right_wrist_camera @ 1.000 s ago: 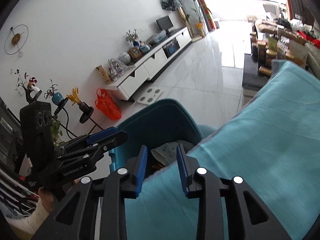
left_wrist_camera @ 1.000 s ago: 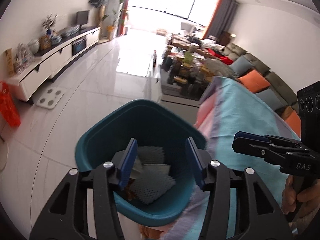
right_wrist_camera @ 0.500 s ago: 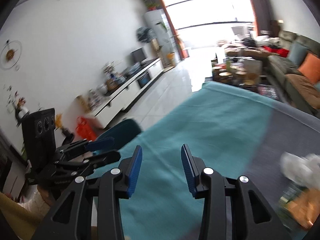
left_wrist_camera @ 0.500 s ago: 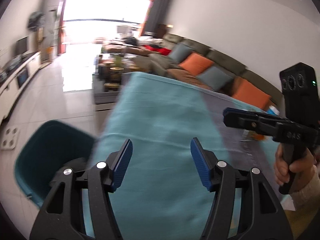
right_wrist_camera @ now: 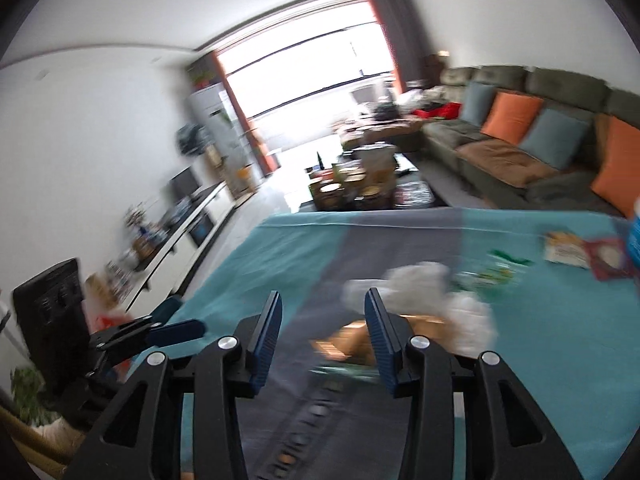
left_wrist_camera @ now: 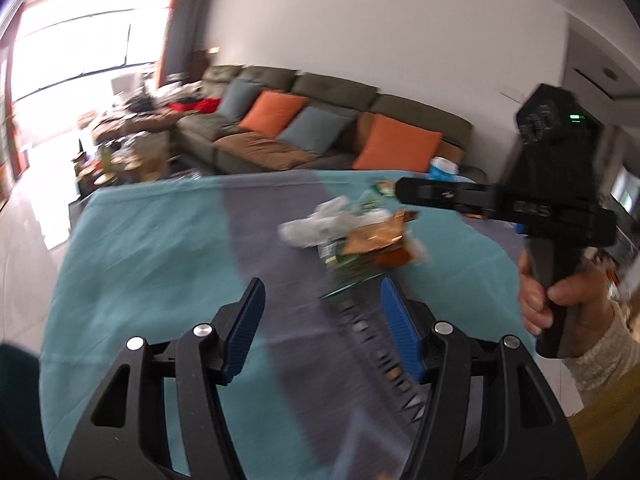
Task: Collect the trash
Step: 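Grasp the gold foil wrapper with the left tool while the right tool grasps white tissue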
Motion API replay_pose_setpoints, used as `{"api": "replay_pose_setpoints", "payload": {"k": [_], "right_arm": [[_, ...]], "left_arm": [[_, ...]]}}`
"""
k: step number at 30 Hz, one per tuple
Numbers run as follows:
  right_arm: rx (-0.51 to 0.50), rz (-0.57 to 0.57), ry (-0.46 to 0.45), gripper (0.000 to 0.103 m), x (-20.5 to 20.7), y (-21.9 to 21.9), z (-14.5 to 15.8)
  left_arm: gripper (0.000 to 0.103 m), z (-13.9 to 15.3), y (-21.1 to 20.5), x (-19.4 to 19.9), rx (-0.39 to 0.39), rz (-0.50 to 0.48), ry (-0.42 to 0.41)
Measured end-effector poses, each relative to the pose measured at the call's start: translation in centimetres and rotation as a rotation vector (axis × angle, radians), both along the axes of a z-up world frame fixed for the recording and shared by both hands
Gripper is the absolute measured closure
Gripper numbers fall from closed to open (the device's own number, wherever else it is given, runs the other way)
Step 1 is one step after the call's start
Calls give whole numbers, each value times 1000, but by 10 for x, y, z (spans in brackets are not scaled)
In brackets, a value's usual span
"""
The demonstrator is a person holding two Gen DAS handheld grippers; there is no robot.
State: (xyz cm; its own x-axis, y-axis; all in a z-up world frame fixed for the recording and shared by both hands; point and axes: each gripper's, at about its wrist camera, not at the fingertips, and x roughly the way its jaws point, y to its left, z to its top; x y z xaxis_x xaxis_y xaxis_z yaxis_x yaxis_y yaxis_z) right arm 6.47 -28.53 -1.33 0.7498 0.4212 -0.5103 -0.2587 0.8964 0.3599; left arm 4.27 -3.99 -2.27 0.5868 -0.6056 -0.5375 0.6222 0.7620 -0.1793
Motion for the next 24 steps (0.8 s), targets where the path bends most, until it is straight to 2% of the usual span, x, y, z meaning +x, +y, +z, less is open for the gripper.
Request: {"api": "replay_pose_setpoints", "payload": {"k": [6,12,15,17,20,22,24], "right_arm": [[30,-137,61,62,8,-50,-23],[52,-175,115,62,14,-69,-45],[70,-184,148,62,19,-73,-57],[76,-186,161,62,20,-74,-61],[76,-184,176,62,21,-73,-66],[74,-182,182,62,22,-72,-68],[82,-178,186,62,24,-71,-70]], "left_arm": [[43,6,-48,7,9,-100,-21],[45,3,-83,21,55,-128,-12],[50,1,-94,29,78,-130,-2],[55,-2,-99,35,82,-136,8],[68,-5,-102,40,79,-157,34],[83,-9,-104,42,84,-163,49],[93,-11,-104,45,78,-168,70]]}}
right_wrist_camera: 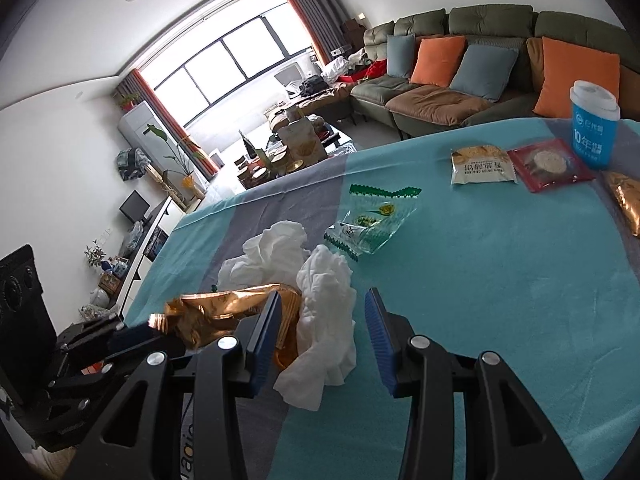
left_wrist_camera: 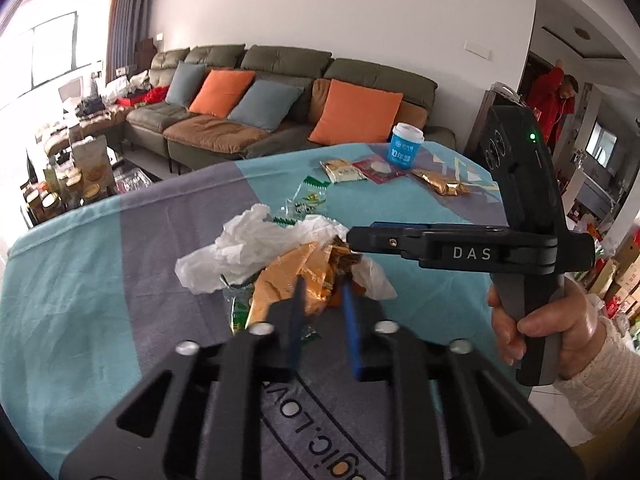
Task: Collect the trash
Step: 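Grasp the gold foil wrapper with the left tool while the right tool grasps white tissue, then carry the gold foil and white tissue over the teal bin and open both tools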
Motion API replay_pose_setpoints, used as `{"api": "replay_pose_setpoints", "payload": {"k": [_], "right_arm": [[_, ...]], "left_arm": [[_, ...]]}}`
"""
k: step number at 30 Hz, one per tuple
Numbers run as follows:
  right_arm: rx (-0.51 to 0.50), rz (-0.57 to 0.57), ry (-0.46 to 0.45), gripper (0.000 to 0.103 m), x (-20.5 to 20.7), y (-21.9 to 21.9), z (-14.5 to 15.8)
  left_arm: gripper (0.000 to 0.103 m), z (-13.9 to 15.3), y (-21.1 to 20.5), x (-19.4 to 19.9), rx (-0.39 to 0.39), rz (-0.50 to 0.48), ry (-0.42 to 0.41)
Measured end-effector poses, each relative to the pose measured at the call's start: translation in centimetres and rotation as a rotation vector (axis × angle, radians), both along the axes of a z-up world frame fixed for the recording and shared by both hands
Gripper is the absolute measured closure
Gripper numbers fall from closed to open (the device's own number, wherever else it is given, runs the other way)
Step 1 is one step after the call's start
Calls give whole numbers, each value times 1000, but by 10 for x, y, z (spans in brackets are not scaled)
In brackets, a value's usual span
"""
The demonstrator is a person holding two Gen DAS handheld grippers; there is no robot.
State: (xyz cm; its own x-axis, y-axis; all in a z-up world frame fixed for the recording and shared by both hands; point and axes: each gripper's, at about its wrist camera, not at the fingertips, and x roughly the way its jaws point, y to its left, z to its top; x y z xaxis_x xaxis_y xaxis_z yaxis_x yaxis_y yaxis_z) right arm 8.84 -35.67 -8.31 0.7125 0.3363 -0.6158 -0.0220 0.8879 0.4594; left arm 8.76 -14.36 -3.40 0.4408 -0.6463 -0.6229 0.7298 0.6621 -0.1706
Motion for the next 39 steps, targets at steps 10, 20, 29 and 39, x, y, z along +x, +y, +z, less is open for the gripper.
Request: {"api": "replay_pose_setpoints", "payload": {"k": [10,20,29,39], "right_arm": [[9,-2,15,62,5,-3,-4],[9,4,15,59,6,0,-2],[-19,24,42,73,20,8,-7],[-67,12,-22,93,3,19,16]], "left_arm": [[95,20,22,-5,-80,37,-31],[95,46,73,-12,-184,118,-43],[95,43,127,-18,-208,219,-23],[95,33,185,-27,-207,350,-5]]}}
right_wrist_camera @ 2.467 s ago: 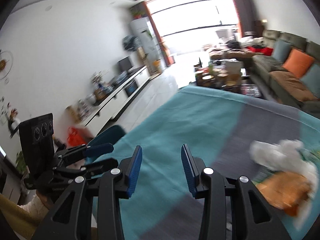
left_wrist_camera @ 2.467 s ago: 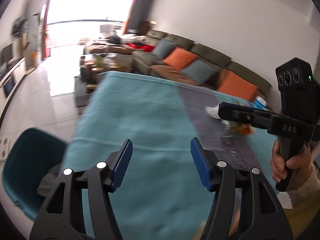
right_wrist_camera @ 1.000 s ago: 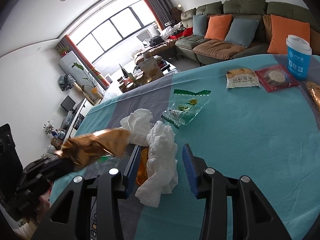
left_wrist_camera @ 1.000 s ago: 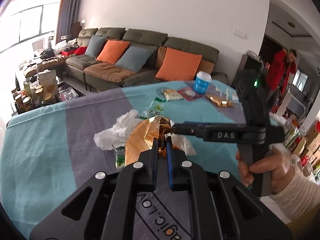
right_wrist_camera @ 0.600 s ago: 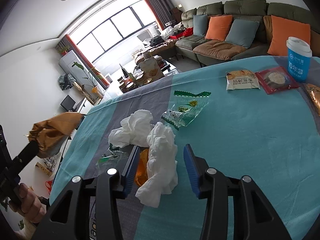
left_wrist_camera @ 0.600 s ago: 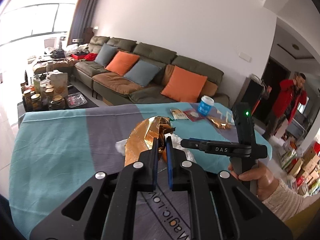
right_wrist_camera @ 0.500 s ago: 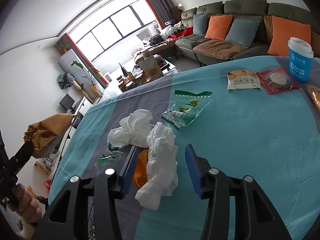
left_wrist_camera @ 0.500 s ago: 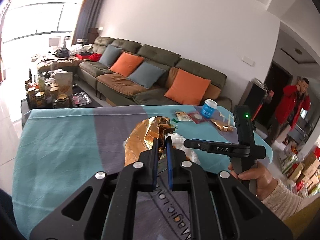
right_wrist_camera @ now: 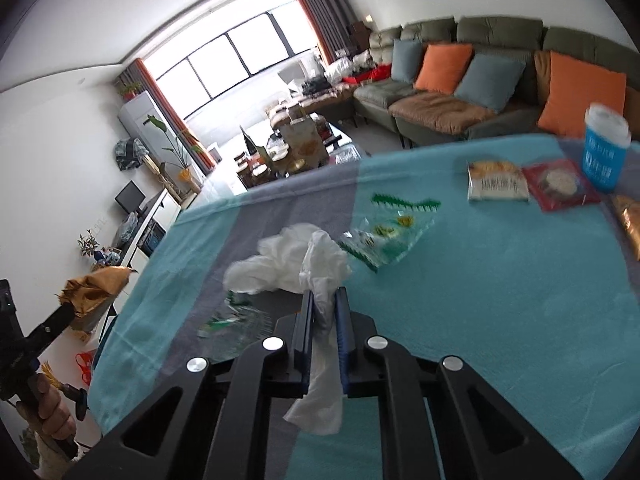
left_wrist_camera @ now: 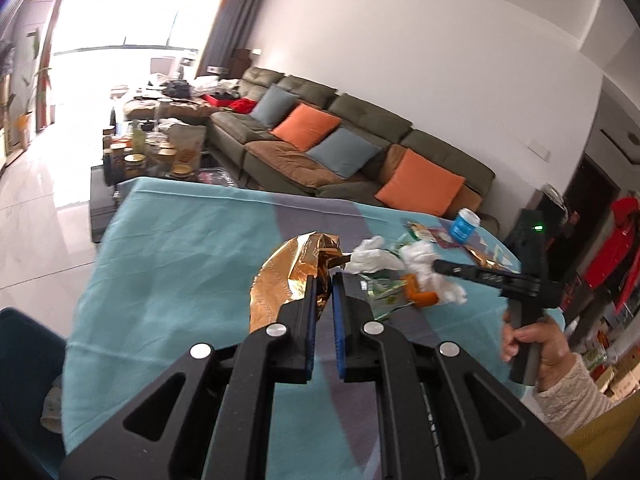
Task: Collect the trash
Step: 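Carry the gold foil and white tissue over the teal bin and open both tools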
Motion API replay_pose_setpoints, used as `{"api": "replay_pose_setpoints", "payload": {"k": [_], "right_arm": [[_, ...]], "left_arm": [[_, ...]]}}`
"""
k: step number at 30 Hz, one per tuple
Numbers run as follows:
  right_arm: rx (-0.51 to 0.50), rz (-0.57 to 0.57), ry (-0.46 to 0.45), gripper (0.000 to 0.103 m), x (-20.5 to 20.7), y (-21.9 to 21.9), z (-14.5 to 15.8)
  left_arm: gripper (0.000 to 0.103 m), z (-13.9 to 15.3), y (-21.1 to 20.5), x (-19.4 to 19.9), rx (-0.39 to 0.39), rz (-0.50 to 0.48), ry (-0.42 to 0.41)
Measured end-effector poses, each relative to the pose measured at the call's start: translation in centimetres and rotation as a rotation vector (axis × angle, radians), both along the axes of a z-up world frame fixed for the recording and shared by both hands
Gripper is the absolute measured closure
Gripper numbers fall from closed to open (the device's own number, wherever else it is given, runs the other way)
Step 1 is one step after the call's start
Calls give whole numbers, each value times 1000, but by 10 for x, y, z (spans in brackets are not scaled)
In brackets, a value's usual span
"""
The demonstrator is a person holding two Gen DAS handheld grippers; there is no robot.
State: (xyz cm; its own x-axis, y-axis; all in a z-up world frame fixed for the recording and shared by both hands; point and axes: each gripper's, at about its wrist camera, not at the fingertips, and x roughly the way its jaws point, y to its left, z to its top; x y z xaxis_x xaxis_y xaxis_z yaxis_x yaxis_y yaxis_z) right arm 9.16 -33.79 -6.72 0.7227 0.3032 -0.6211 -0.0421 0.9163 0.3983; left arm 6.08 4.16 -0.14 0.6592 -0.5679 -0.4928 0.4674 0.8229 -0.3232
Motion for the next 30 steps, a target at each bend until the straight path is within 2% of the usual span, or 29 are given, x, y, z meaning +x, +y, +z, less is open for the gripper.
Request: {"api": "replay_pose_setpoints", "payload": {"k": [6,12,20,30], "right_arm": [[-7,83,-92,93,-21,28,35],[11,270,-146,93,-26,86,54],[48,514,-136,93,-8,180,55],[62,756,-109,93,16,290,58]], "left_arm": [[95,-3,36,-12,27,81,-4],[95,-7,74,-28,31,170,-2],[95,-9,140,-47,15,333,12],[95,-23,220,-67,52,540,55]]}}
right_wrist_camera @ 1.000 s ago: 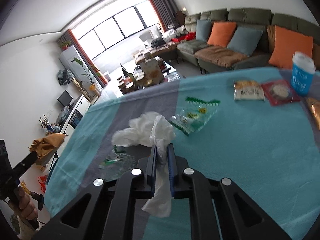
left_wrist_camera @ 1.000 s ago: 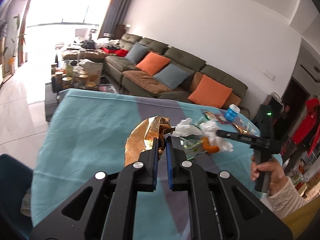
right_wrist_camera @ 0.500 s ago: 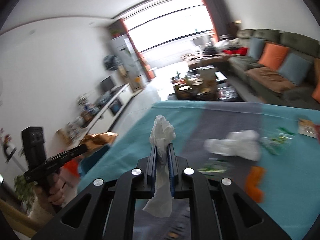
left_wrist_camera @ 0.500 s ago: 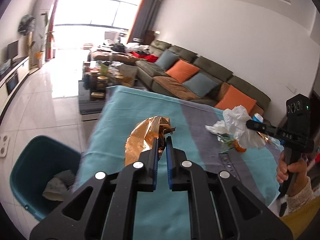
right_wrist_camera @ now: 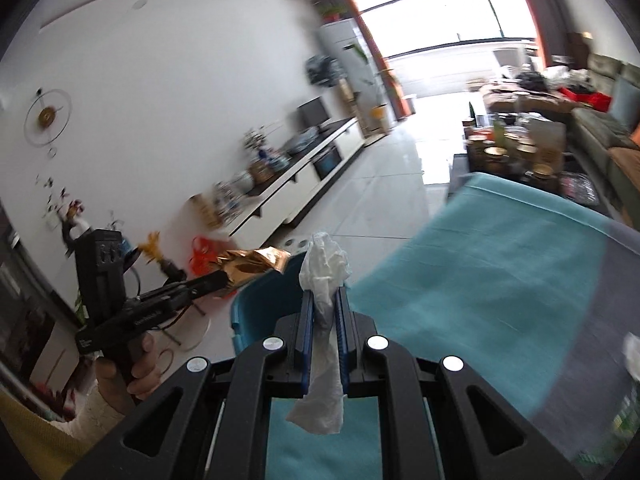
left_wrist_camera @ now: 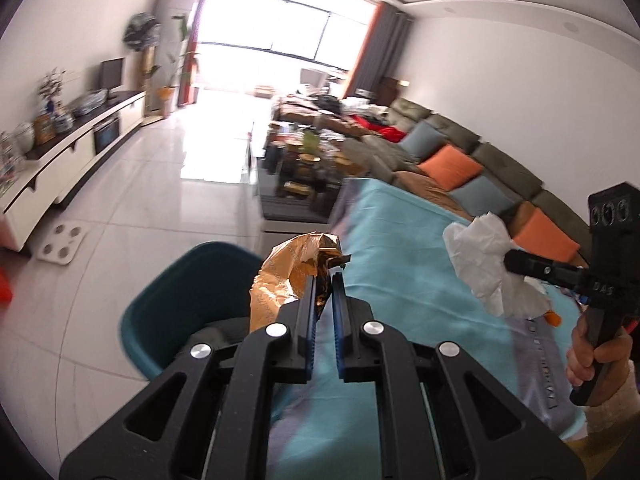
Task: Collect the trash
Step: 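Carry the gold foil and white tissue over the teal bin and open both tools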
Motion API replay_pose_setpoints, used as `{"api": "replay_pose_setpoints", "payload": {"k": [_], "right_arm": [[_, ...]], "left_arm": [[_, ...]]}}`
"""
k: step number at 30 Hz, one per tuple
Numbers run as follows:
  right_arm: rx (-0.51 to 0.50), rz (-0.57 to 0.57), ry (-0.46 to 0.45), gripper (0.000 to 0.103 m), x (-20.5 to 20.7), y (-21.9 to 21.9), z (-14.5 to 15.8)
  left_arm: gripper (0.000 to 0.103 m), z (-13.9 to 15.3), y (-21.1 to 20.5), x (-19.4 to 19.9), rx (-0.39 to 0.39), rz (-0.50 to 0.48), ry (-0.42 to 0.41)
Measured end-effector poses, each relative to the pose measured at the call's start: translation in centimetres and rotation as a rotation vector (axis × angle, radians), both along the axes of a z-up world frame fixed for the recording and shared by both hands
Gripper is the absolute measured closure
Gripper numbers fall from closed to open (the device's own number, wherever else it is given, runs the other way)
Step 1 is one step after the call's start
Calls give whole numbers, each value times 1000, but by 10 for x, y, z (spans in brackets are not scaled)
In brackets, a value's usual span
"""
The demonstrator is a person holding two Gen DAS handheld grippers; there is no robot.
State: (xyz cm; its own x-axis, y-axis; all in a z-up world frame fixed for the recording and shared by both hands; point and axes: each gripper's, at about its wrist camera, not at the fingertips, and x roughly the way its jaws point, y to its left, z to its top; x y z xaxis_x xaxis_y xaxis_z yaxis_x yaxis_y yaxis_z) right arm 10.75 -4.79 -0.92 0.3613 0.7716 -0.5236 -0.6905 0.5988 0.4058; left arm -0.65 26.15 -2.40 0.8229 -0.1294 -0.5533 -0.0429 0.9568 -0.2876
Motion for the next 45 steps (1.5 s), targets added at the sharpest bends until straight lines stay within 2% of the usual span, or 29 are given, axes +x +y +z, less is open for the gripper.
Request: {"api": "replay_pose_setpoints", "payload": {"k": [8,19,32,39,45], "right_arm": [[-26,116,18,93,11,70,-3],[-92,181,112,93,36,139,-38],[-165,175,183,92,53,179,-74],[-200,162,214,87,54,190,-85],[-206,147,209,83,54,187,-85]], "left_arm": [[95,-20,42,-8,-35,75,43],[95,-49,70,5,-47,147,119],[95,-82,77,24,-46,169,210],[94,-91,73,35,-47,181,237],[87,-99,72,38,-47,183,248]]}}
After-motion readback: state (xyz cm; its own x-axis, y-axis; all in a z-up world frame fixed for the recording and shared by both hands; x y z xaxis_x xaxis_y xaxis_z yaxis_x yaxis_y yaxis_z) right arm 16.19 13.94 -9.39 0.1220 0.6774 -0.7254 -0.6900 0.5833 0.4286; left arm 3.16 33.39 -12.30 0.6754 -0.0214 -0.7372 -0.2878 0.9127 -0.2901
